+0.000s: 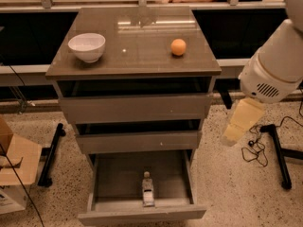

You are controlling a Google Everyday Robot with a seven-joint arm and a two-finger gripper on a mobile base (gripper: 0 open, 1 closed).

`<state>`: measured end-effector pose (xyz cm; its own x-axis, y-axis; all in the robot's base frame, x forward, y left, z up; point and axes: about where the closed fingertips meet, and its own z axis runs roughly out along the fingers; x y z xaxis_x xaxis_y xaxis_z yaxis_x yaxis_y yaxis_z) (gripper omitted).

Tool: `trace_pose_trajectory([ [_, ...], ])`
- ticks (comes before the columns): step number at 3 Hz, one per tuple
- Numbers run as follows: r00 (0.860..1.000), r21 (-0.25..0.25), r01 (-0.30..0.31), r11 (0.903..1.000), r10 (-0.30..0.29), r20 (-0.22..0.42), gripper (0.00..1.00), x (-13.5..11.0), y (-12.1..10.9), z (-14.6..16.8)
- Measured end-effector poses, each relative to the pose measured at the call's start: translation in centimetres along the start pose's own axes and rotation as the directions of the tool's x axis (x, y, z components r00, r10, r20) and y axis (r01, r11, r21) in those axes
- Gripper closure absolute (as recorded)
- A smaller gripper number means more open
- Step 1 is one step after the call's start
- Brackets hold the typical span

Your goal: Pick blue plastic bottle from bottom drawer and place on counter

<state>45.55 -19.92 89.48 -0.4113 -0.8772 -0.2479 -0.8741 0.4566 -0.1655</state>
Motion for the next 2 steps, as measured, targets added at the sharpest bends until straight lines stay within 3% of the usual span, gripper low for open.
trace_pose_trajectory([
  [1,0.999,-0.016,-0.040,0.9991,0.040,0.004,0.00,-0.9,0.8,2.7],
  [2,0.996,-0.066,-0.086,0.9941,0.087,0.003,0.00,-2.6,2.0,7.6],
])
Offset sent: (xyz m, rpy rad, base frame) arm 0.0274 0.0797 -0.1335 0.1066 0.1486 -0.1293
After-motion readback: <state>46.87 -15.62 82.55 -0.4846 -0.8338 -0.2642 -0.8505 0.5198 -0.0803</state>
